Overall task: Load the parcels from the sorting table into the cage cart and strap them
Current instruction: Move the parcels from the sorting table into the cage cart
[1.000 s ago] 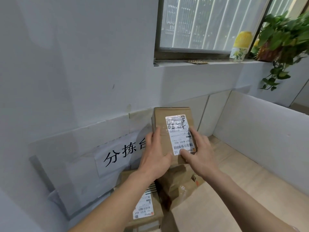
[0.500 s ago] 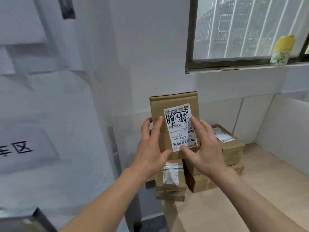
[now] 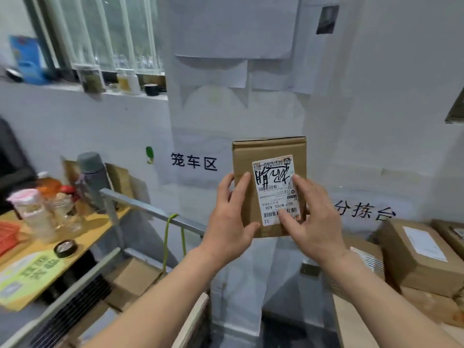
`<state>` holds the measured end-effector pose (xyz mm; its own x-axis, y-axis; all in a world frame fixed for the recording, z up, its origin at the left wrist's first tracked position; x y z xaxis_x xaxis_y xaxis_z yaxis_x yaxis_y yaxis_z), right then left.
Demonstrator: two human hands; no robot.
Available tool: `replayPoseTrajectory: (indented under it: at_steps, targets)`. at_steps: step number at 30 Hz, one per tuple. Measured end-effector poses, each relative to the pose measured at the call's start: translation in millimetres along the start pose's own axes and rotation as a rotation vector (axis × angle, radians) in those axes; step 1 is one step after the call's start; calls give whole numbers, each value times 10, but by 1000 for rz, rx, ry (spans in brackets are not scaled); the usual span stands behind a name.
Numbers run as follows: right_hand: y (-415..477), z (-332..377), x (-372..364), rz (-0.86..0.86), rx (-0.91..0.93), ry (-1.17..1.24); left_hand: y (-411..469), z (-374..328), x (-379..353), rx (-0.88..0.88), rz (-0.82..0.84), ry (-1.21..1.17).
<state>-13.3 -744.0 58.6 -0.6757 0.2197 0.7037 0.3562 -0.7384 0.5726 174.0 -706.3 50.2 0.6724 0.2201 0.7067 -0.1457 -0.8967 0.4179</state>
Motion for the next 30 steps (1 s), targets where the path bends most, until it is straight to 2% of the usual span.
replayPoseTrajectory:
  at_steps: [9, 16, 23, 30]
  targets:
    - [297, 1727, -1495, 114, 210, 153, -1304, 1255, 1443, 177, -150, 49]
    - [357, 2732, -2435, 249, 330, 200, -2199, 1994, 2152, 351, -244, 82]
    - [135, 3239, -3303, 427, 372, 255, -2996, 2555, 2314, 576, -273, 15]
    - [-299, 3216, -4342, 718, 356, 343, -3675, 3169, 1955, 821, -236, -68]
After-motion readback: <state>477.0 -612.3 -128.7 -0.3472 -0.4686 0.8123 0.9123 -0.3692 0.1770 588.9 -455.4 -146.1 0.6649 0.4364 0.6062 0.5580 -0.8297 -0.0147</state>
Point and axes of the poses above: each hand's wrist, its own y-axis towards the middle knuckle, its own x-axis out of the back of the hand, z = x × y, the point moved 5 cm from there along y, towards the middle knuckle, and after that the axes turned 14 degrees about z, right-handed, at the moved point
